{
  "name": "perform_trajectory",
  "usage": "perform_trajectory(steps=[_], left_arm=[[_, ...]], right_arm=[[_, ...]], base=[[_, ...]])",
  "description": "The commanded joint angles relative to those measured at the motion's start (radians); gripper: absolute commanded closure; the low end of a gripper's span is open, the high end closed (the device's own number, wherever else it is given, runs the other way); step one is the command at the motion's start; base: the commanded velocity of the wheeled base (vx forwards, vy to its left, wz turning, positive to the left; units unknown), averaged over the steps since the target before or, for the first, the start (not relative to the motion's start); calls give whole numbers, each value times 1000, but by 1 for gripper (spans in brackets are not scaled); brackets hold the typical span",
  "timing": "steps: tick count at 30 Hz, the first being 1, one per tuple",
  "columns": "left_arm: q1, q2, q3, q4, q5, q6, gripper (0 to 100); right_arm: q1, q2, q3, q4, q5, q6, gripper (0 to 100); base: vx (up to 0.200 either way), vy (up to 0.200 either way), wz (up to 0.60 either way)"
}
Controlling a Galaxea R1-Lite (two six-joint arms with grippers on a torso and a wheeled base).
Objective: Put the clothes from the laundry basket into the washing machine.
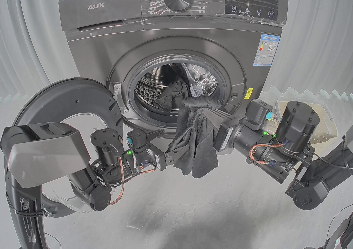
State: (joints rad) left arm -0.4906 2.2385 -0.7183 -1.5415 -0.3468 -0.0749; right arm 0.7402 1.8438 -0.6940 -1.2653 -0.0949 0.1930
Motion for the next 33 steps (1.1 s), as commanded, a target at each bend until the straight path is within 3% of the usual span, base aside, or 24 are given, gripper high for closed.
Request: perform_trajectory(steps=[1, 19, 27, 28, 33], left_arm=[[1, 0, -1, 0, 0, 1, 100], [-5, -36, 5, -2, -8, -9, 100], [-26, -178, 154, -3, -23, -16, 100], [-32, -189, 172, -3, -32, -16, 100], [-59, -238, 232, -3, -77, -23, 100]], right_arm=[[1, 0, 1, 0, 0, 0, 100], [-2, 8, 19, -2, 0, -4, 100], [-12, 84, 19, -68, 3, -9, 100], [-12, 92, 18, -68, 3, -9, 0], [-13, 133, 19, -71, -5, -6, 0]], base=[[0, 0, 0], [0, 0, 0], [0, 0, 0], [0, 0, 0], [0, 0, 0]])
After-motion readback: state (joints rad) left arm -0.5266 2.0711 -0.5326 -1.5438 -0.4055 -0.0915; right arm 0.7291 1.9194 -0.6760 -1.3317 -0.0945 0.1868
